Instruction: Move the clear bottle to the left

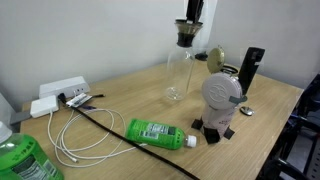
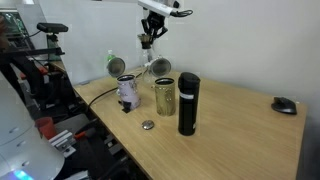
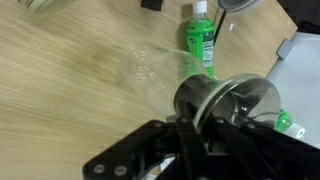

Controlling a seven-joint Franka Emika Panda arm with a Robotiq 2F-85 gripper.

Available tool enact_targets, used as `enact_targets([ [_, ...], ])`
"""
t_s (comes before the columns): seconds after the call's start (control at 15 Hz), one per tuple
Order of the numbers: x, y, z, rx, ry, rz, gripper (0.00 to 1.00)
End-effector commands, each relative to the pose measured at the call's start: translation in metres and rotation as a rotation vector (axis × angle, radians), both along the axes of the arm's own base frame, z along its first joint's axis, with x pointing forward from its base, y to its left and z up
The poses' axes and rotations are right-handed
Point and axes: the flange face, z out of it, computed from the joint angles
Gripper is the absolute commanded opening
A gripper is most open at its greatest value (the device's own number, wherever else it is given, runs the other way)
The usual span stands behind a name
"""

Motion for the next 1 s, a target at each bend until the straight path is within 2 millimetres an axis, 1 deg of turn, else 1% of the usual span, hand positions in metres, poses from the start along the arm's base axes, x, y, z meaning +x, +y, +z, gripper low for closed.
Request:
enact_targets([
  [0.0, 0.005, 0.010, -0.008, -0.035, -0.010, 0.065, 0.04],
  [0.27, 0.005, 0.029, -0.022, -0.033, 0.021, 0.111, 0.04],
  [0.4, 0.005, 0.035, -0.029, -0.039, 0.031, 0.124, 0.04],
  [0.67, 0.003, 0.043, -0.042, -0.034, 0.053, 0.147, 0.04],
  [0.93, 0.001, 0.048, -0.049, -0.027, 0.062, 0.170, 0.04],
])
